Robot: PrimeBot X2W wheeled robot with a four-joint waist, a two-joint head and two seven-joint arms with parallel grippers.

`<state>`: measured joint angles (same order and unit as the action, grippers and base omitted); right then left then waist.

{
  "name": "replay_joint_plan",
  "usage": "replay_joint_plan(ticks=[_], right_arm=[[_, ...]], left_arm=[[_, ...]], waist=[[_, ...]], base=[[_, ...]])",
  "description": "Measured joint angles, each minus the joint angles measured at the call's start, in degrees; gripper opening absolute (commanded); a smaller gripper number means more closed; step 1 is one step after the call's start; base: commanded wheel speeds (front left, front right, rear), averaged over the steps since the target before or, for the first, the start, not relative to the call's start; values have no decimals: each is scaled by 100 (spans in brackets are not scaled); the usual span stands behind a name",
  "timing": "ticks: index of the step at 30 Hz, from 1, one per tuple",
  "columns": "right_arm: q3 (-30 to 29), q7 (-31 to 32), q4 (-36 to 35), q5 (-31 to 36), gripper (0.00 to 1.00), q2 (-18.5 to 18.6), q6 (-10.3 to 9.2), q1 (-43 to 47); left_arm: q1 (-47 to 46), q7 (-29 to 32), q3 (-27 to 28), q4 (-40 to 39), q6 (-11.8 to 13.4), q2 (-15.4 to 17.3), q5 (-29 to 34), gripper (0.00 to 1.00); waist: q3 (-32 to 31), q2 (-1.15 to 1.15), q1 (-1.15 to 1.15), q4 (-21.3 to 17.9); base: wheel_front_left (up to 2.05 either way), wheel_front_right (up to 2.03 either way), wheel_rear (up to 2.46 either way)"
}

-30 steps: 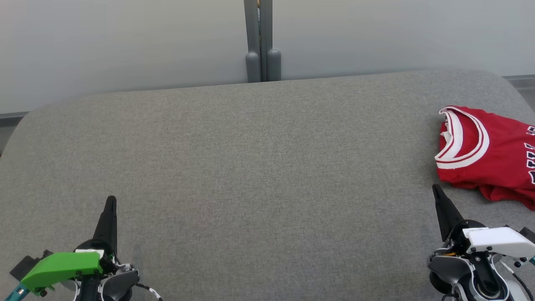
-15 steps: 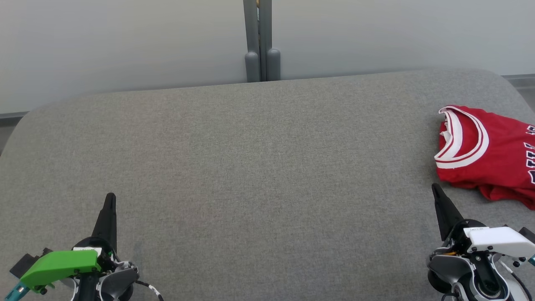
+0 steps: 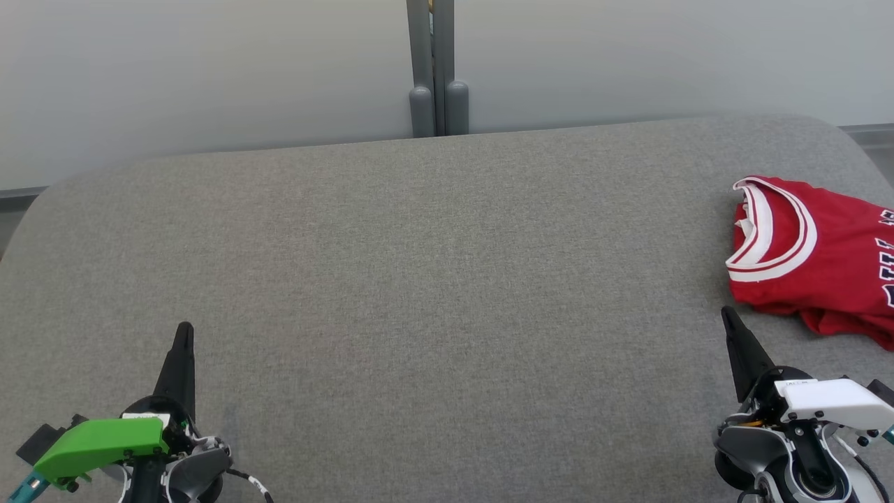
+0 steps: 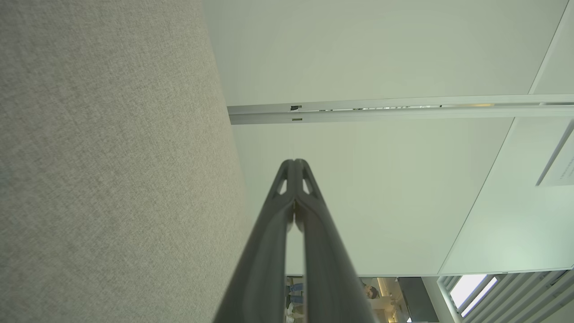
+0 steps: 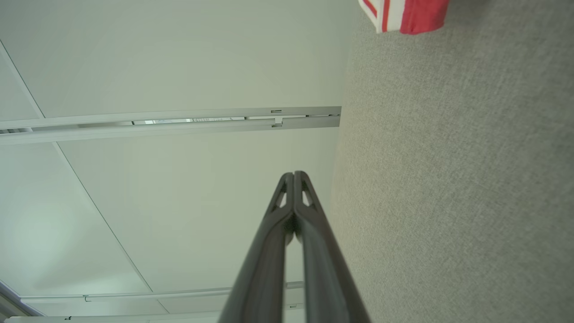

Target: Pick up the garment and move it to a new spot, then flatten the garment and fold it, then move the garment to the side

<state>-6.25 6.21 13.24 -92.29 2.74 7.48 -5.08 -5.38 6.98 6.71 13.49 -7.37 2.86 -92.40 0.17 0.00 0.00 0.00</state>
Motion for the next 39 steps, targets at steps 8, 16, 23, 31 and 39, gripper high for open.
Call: replay_joint_plan(ticks=[8,16,23,31,39], right_arm=[[0,0,0,0,0,0,0,-1],[0,0,0,0,0,0,0,-1],[0,0,0,0,0,0,0,-1],[0,0,0,0,0,0,0,-1],[0,0,0,-1,0,0,0,-1]], left_arm=[[0,0,0,0,0,0,0,0],[0,0,0,0,0,0,0,0],[0,0,0,0,0,0,0,0],[0,0,0,0,0,0,0,0],[0,0,0,0,0,0,0,0]], waist=[[0,0,0,0],[0,0,0,0],[0,0,0,0],[0,0,0,0],[0,0,0,0]], base=[[0,0,0],[0,0,0],[0,0,0],[0,0,0],[0,0,0]])
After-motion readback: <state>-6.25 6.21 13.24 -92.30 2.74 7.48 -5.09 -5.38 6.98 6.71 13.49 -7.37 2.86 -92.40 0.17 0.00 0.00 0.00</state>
